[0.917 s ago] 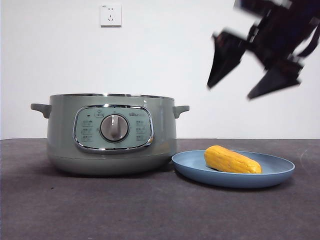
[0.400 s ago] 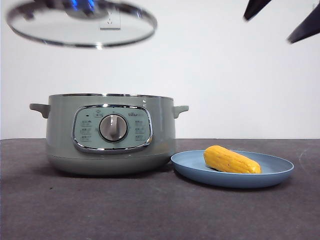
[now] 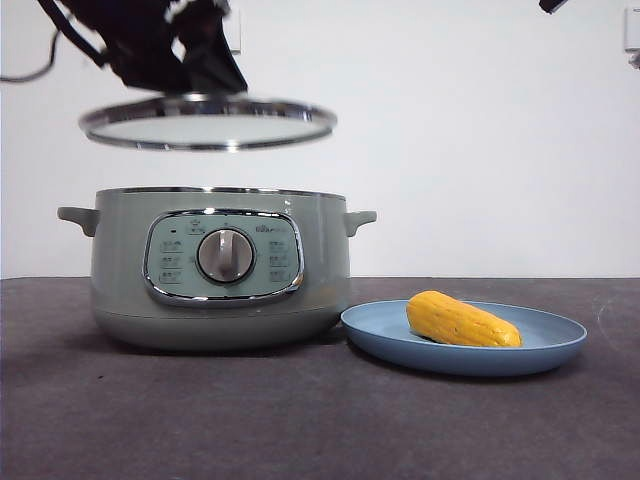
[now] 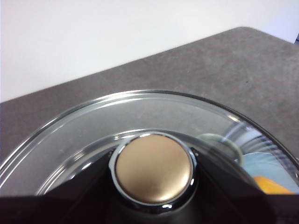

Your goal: Take the corn out from the steamer,put the corn on the plate,close the lid

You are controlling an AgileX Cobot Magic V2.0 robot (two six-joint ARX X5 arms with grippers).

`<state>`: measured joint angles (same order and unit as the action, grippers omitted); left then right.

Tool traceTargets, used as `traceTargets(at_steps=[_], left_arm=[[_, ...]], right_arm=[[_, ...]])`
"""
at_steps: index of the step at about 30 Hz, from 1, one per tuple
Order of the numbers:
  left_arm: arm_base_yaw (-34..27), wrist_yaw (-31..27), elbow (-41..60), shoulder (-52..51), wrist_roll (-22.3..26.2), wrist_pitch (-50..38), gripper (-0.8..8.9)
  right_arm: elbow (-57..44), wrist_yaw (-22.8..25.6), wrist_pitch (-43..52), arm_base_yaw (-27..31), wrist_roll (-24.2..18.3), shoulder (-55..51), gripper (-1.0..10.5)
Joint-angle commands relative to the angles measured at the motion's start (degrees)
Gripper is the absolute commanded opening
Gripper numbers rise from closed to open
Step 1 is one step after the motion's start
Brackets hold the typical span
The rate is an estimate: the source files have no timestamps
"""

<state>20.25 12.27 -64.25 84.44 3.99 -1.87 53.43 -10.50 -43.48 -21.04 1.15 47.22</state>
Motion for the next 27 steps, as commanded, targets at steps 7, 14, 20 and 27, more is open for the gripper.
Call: traceTargets(at_steps=[7, 14, 20, 27], left_arm=[[0.0, 0.0, -0.5, 5.7, 0.6, -6.6, -0.08], [0.0, -0.1, -0.5, 7.8, 0.6, -5.9, -0.08], [0.0, -0.1, -0.5, 8.2, 0.6, -4.1, -0.08], [0.7, -0.2, -0.5, 8.2, 0.8, -0.2, -0.08]], right_arm=[[-0.4, -0.1, -0.5, -0.1, 1.0, 0.0, 5.7], [-0.4, -0.1, -0.7, -0.1, 1.0, 0.0, 5.7], [-0.4, -0.1, -0.7, -0.1, 0.9, 0.0, 5.7], [-0.4, -0.1, -0.7, -0.1, 0.5, 0.0, 5.7]])
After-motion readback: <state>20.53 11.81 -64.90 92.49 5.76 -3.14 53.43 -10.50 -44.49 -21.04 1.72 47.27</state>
